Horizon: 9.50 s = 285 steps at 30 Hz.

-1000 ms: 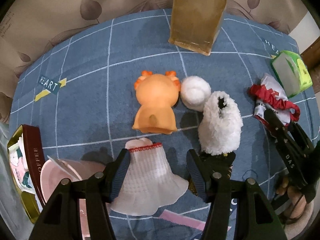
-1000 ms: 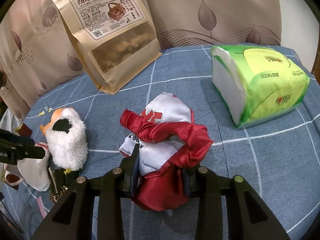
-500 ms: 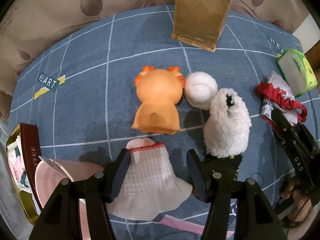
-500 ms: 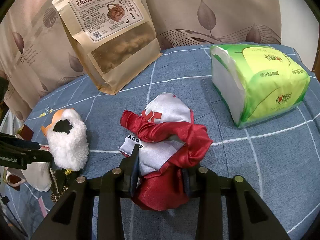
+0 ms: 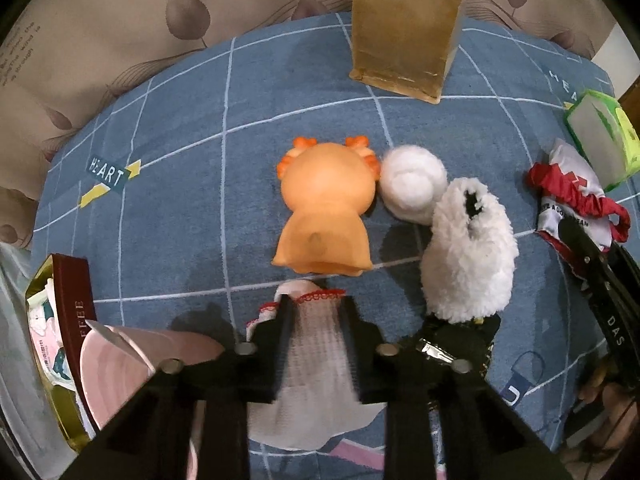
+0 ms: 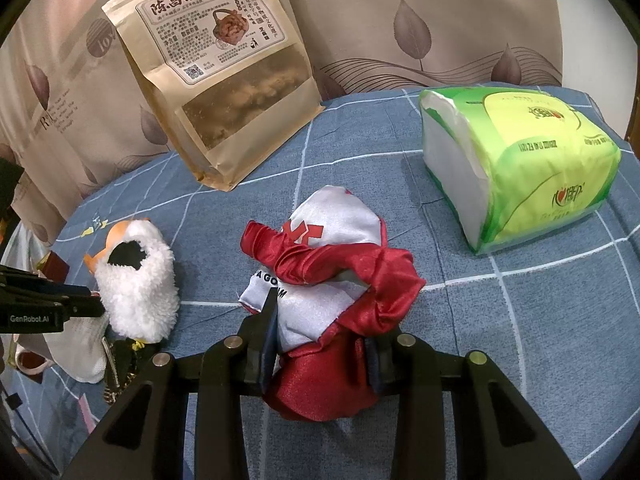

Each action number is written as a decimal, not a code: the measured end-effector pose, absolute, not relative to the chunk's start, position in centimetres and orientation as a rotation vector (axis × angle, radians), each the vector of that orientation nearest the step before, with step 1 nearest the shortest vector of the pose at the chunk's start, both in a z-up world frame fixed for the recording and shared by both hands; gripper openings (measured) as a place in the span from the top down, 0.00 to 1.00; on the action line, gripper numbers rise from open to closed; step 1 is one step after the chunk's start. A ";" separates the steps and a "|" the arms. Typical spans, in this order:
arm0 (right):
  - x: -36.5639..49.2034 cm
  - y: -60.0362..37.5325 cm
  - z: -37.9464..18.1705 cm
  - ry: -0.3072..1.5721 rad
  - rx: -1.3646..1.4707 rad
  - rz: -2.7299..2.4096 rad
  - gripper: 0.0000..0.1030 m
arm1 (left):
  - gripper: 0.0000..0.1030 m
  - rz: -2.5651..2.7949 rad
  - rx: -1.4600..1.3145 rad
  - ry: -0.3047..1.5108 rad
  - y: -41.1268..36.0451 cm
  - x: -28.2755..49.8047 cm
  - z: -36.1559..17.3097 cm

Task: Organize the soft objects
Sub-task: 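Grasp the white knit sock with the left tool while the right tool holds the red cloth, then carry the white knit sock with the left tool into the tin tray and release, then carry the red-and-white satin cloth with the right tool into the tray and release, then move the right tool to the table and grasp the white fluffy plush boot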

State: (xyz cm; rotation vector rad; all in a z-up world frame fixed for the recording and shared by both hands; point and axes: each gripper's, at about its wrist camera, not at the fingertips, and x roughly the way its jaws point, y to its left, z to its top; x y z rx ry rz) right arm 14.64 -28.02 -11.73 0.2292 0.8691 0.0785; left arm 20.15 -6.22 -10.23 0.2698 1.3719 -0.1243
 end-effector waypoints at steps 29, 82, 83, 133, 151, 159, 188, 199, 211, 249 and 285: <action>14.6 -27.9 -11.8 0.872 0.225 0.071 0.67 | 0.94 -0.184 0.155 1.299 -4.5 18.5 -5.7; 14.8 -27.8 -11.9 0.879 0.201 0.065 0.67 | 0.94 0.183 0.036 1.154 18.2 13.6 2.2; 14.8 -27.8 -11.9 0.879 0.200 0.064 0.67 | 0.94 0.193 0.032 1.157 18.8 13.6 2.0; 14.9 -25.9 -12.0 0.889 0.071 0.004 0.69 | 0.57 0.334 -0.128 1.057 29.0 6.4 -2.8; 13.4 -22.8 -5.3 0.804 0.056 0.045 0.76 | 0.57 0.379 -0.167 1.048 30.9 4.2 -5.5; 13.3 -17.4 -1.2 0.746 0.036 0.155 0.76 | 0.57 0.402 -0.144 1.024 30.9 3.8 -5.3; 13.2 16.7 -3.2 0.852 -0.129 0.763 0.75 | 0.55 0.535 -0.249 0.949 36.9 1.3 -2.8; 14.6 20.9 -4.7 0.886 -0.159 0.755 0.41 | 0.55 0.538 -0.264 0.958 37.6 1.3 -3.2; 11.7 17.9 -3.0 0.839 -0.204 0.756 0.29 | 0.55 0.533 -0.245 0.960 37.0 1.2 -3.4; 15.9 -14.5 -6.8 0.940 -0.016 0.190 0.28 | 0.55 0.541 -0.143 0.970 34.6 1.7 -3.1; 14.6 -25.4 -9.2 0.877 0.018 -0.008 0.66 | 0.52 -0.179 0.127 0.997 4.6 7.9 -1.0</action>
